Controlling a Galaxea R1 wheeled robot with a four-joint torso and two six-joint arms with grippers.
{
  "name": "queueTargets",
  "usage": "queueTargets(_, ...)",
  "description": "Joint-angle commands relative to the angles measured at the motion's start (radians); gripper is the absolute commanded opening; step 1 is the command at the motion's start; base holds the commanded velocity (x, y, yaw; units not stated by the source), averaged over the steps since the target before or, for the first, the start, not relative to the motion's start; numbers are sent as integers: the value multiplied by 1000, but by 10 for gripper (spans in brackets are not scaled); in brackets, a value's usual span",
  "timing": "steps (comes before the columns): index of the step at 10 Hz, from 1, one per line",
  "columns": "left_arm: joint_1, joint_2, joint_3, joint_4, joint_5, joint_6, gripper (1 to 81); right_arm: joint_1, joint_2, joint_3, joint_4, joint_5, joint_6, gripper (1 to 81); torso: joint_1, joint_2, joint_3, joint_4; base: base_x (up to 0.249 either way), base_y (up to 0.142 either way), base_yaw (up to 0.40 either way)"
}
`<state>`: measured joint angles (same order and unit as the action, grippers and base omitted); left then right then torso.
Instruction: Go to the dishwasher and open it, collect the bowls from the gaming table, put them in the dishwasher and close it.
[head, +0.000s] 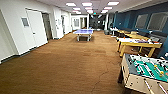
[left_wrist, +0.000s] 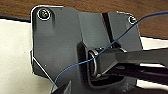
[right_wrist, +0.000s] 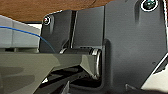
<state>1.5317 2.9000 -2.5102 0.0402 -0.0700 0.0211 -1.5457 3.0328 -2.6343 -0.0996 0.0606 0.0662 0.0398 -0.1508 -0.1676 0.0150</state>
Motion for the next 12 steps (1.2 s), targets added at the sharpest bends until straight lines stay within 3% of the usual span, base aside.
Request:
queueTargets(1,-48,-1,7,-6,52,-4,811,45,5,10,-12,-50,-11,811,0,0,0,0,133,0,0)
queueTargets(12,-47,-1,7,-6,52,-4,811,43,5,8,-11,-50,-11,811,-1,-1,0,0,141,0,0)
